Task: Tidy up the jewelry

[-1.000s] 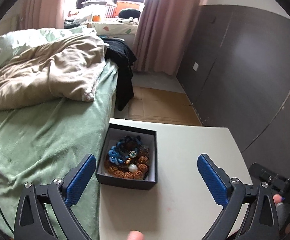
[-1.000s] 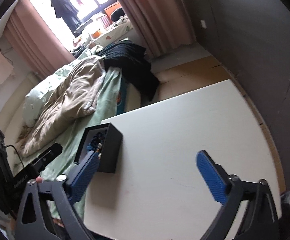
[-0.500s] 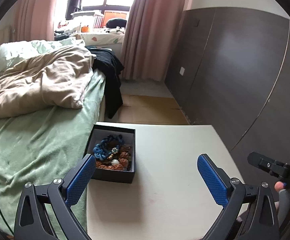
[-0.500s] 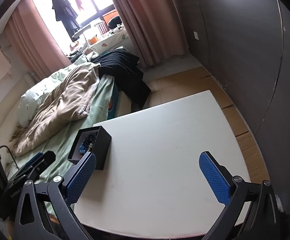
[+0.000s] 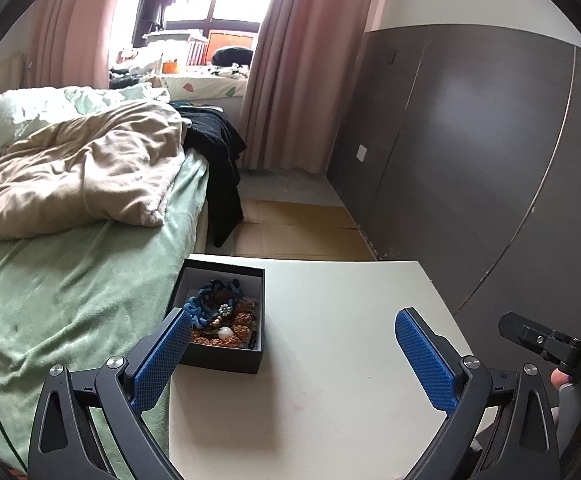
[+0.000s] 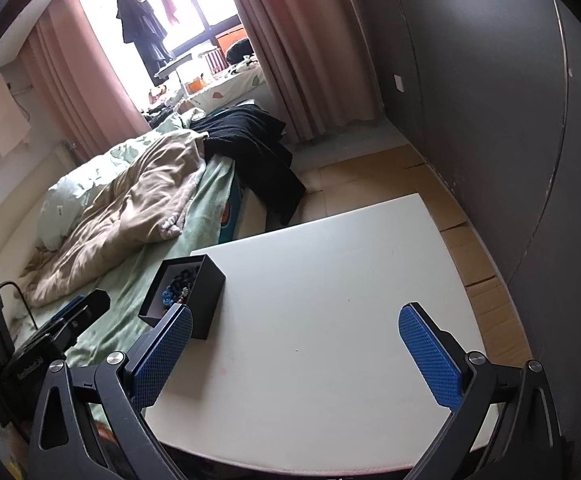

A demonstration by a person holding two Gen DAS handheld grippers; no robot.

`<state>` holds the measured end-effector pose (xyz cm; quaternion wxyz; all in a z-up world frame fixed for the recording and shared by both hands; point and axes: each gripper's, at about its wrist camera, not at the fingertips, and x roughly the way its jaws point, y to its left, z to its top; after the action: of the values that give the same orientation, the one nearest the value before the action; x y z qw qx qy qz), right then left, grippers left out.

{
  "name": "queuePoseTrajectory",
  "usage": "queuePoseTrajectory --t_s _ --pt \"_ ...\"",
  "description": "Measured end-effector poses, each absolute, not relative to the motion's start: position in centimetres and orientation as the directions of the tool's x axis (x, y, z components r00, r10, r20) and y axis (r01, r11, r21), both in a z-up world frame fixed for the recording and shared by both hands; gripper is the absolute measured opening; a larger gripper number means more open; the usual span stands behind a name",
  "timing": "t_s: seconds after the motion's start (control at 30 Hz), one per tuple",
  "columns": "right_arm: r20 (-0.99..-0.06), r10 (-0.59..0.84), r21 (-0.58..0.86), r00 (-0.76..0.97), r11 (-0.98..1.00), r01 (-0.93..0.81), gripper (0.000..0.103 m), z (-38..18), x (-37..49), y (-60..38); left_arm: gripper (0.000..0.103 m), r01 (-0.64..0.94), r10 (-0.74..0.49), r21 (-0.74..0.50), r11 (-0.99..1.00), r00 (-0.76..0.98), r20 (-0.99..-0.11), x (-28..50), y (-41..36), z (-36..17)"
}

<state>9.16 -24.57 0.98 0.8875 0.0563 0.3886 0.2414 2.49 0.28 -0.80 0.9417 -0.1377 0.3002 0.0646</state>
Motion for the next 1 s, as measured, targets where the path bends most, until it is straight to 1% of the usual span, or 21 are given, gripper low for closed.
queuePoseTrajectory --t_s 1.0 --pt "-0.661 0.473 0.273 0.582 0.875 -0.4 0.103 0.87 8.56 -23.92 0.101 -0.188 0.03 -0.215 0.958 0.815 -0.579 2.16 0.04 -0.54"
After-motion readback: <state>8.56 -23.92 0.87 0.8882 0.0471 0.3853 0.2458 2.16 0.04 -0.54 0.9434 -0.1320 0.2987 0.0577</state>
